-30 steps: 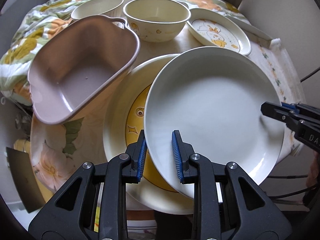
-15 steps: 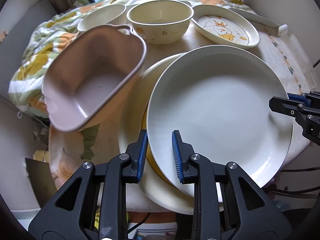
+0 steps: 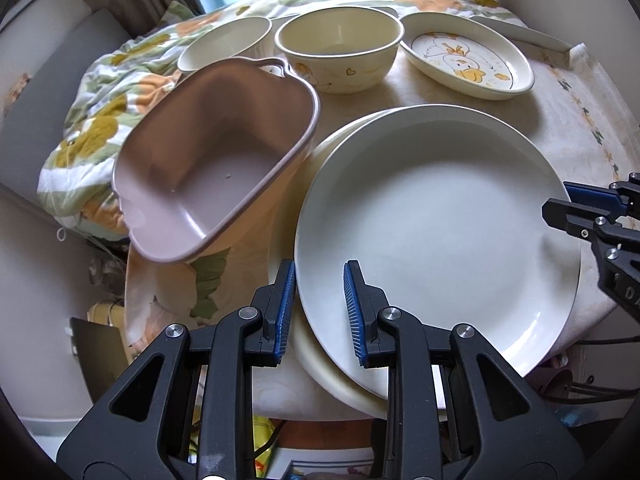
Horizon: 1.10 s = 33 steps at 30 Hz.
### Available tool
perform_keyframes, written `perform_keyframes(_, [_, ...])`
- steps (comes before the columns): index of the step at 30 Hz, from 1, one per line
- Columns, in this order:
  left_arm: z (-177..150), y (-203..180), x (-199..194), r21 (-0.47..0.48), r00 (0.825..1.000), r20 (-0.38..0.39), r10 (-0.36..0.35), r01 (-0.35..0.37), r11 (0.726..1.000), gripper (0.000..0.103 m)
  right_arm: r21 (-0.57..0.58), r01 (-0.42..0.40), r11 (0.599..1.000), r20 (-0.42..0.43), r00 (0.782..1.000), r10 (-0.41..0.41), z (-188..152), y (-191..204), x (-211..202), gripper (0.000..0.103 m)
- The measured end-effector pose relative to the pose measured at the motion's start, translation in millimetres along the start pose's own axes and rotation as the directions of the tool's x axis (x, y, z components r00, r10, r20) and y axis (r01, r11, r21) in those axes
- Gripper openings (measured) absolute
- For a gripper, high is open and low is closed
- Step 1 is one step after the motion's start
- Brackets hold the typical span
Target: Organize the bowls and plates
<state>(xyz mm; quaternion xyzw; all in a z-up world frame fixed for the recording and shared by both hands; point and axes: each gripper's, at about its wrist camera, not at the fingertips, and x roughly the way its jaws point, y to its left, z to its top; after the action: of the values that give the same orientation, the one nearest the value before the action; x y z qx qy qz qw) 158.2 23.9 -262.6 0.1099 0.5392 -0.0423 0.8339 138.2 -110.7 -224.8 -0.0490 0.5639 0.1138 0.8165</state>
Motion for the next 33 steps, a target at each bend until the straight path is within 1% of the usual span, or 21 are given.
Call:
perform_keyframes(3, [-0.4,-0.3,-0.2,0.002,1.000,0.001,0.003,-0.003,1.000,0.022,-0.019,0.022,1.000,0.005,1.000,-0.022,0.2,2.9,0.9,0.018])
perform_keyframes(8, [0.2,-0.8,-0.6,0.006,1.000,-0.002,0.010,-0.010,1.000,0.022,-0.013,0.019,1.000,0.004,1.000,-0.019,-0.1,2.9,1.0,0.017])
perform_keyframes(12, [0.5,-1.5,-2.9,0.019,0.999,0.004,0.039,-0.039,0.999,0.022,-0.011,0.015,1.000,0.005,1.000,-0.015,-0.4,3.2,1.0,0.017])
perform_keyframes(13, [0.5,-0.6,-2.6,0.017,1.000,0.003,0.030,-0.030,0.999,0.022,-0.011,0.014,1.000,0.005,1.000,-0.014,-0.4,3.2,0.7,0.017])
perform_keyframes(16, [0.6,-1.2,-2.7,0.025,0.999,0.003,0.038,-0.038,0.999,0.022,-0.009,0.012,1.000,0.007,1.000,-0.012,-0.9,3.6,0.5,0.017])
perform_keyframes(23, [2.6,0.6,-2.6,0.009,1.000,-0.007,0.028,-0.028,1.000,0.022,0.001,0.005,1.000,0.009,1.000,-0.005,-1.8,1.4,-0.2,0.018])
perform_keyframes(28, [5.3,-0.6,-1.4,0.018,0.999,-0.022,0.042,-0.041,0.999,0.023,0.056,-0.025,0.998,0.014,1.000,0.024,-2.8,-6.8,-1.3,0.018])
perform_keyframes(30, [6.7,0.2,-3.1,0.012,0.999,-0.023,0.036,-0.036,0.999,0.023,0.083,-0.038,0.996,0.009,0.999,0.037,-2.9,-11.0,-1.6,0.018])
perform_keyframes(32, [9.0,2.3,-15.0,0.003,1.000,0.002,0.024,-0.024,1.000,0.023,0.114,-0.055,0.992,0.018,0.998,0.053,-3.3,-16.5,-6.3,0.018])
perform_keyframes(33, [11.6,3.5,-25.7,0.001,0.999,0.027,0.025,-0.025,1.000,0.023,0.123,-0.060,0.991,0.025,0.998,0.057,-3.3,-18.9,-10.1,0.018])
